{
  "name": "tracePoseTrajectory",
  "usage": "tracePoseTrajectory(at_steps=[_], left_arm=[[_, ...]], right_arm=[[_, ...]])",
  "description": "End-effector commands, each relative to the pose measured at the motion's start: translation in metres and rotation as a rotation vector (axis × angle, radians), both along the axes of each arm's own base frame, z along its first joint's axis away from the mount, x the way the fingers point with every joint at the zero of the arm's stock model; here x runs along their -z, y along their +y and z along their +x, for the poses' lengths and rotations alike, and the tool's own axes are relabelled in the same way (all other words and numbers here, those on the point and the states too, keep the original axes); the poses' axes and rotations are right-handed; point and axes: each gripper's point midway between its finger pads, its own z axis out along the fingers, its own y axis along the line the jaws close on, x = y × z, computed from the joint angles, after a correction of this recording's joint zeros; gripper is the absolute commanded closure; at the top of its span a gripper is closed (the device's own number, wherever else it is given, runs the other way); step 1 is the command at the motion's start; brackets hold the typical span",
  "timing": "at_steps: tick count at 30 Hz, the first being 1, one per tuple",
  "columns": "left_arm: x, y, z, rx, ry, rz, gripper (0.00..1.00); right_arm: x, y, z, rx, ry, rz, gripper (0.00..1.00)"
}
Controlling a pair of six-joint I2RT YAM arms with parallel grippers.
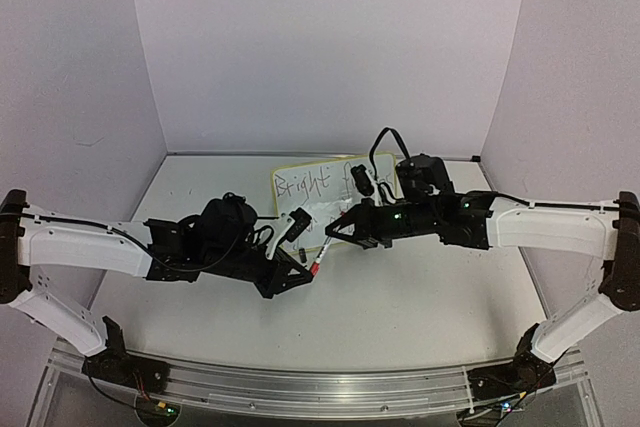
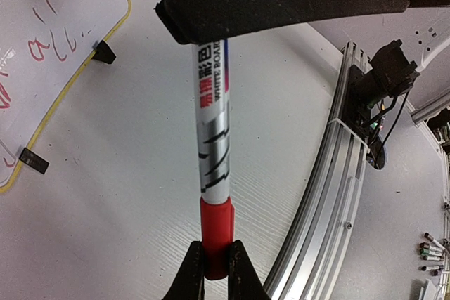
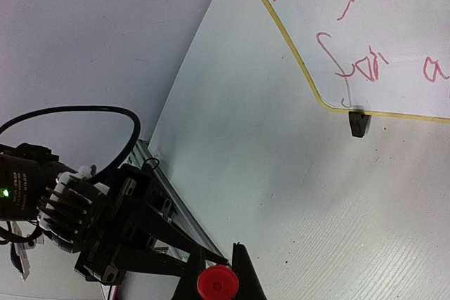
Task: Write a sentence on the whiteboard
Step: Insert the whiteboard marker without the cap into the pen cap.
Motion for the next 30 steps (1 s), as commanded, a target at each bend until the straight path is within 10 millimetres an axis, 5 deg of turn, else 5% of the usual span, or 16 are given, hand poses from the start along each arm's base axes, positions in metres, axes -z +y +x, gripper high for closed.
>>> tracePoseTrajectory(at_steps=[1, 30], left_arm=[[-0.082, -0.026, 0.024, -0.055, -0.135, -0.236, 1.0], [-0.114, -0.03, 0.035, -0.065, -0.194, -0.281, 1.0]], right_arm=[[0.002, 0.019, -0.034, -0.136, 0.048, 0.004, 1.0], [0.032, 0.02, -0.049, -0.162, 0.111, -0.074, 1.0]])
